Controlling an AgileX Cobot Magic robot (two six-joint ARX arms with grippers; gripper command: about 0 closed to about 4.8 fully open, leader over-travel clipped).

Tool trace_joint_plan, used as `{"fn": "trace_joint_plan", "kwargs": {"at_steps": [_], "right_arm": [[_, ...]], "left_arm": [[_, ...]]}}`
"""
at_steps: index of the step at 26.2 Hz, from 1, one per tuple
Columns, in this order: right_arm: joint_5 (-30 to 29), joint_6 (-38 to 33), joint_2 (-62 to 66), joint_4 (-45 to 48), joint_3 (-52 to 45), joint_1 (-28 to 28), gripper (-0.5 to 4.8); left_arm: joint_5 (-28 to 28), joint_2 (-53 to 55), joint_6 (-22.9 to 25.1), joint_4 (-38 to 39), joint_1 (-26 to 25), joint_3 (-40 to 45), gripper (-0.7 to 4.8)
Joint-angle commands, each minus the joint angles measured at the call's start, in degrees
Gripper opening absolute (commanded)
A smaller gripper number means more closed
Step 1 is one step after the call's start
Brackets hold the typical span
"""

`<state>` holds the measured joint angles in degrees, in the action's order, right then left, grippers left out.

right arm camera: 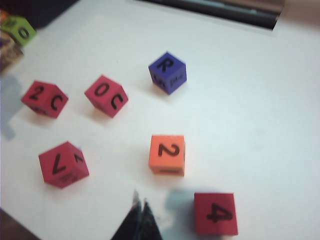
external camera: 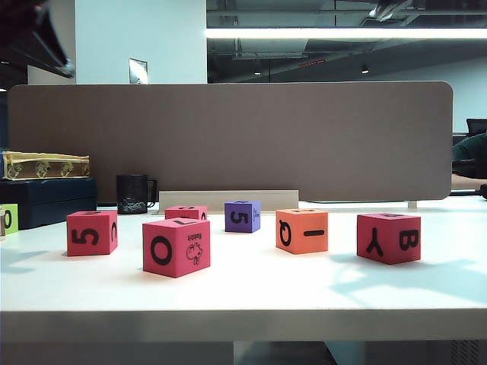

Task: Select the appropriate blocks from the scattered letter blocks on the table and arrange them in a row to spell out "2024".

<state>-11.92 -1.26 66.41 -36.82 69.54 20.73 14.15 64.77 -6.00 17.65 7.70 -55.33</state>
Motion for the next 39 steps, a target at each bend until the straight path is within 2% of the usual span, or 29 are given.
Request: {"fn": "trace_joint_plan", "kwargs": {"at_steps": [1, 7, 13, 18, 23, 24, 25, 26, 28, 30, 33, 35, 36, 39], "right_arm": [[0.46, 0.31, 2.67, -3.23, 2.32, 2.25, -0.02], [0.44, 0.31, 4.83, -3.87, 2.89, 4.94, -0.02], [0.96, 0.33, 5.73, -6.84, 3.32, 5.44, -0.03], [2.1, 1.33, 9.22, -15.39, 12.02, 5.46, -0.03], [1.9, 1.33, 10.78, -15.93, 18.4, 5.46, -0.02], [1.88, 1.33, 10.93, -16.11, 19.19, 5.51, -0.02], [1.88, 1.36, 11.1, -16.15, 19.41, 5.77, -0.03], [1.86, 1.36, 11.19, -16.37, 19.39, 5.95, -0.02], [1.9, 1.38, 11.67, -17.05, 19.39, 5.95, -0.02], [1.84, 1.38, 12.35, -17.18, 19.39, 5.99, -0.03], [1.92, 1.62, 12.96, -17.31, 19.39, 5.99, -0.02], [1.95, 1.79, 13.31, -17.42, 19.37, 5.99, -0.02], [1.97, 1.81, 13.64, -17.4, 19.34, 5.99, -0.02], [1.95, 2.82, 13.77, -17.42, 19.28, 5.99, -0.02]], "left_arm": [[0.04, 3.96, 0.22, -0.98, 1.22, -3.8, -0.06], [0.26, 13.68, 0.22, -0.55, 2.16, -12.39, -0.05], [-0.02, 21.29, 0.22, 2.03, 6.64, -19.58, -0.05], [-0.2, 26.32, 1.64, 4.33, 9.86, -26.25, -0.06], [-0.37, 32.04, 1.49, 7.65, 10.16, -32.06, -0.04], [-0.39, 32.98, 1.49, 7.82, 10.19, -32.5, 0.06], [-0.39, 33.7, 1.46, 8.07, 10.19, -32.63, 0.5], [-0.44, 34.49, 1.46, 8.66, 10.19, -32.61, 1.37], [-0.42, 35.82, 1.44, 9.55, 10.19, -32.61, 2.24], [-0.55, 37.38, 1.42, 9.73, 10.67, -32.61, 2.52], [-4.22, 39.23, 1.29, 9.84, 11.98, -32.61, 2.68], [-7.67, 40.46, 1.42, 9.68, 13.57, -32.61, 3.26], [-11.19, 41.51, 1.46, 9.38, 14.95, -32.61, 3.49], [-15.67, 42.82, 1.2, 9.16, 16.94, -32.61, 3.49]]}}
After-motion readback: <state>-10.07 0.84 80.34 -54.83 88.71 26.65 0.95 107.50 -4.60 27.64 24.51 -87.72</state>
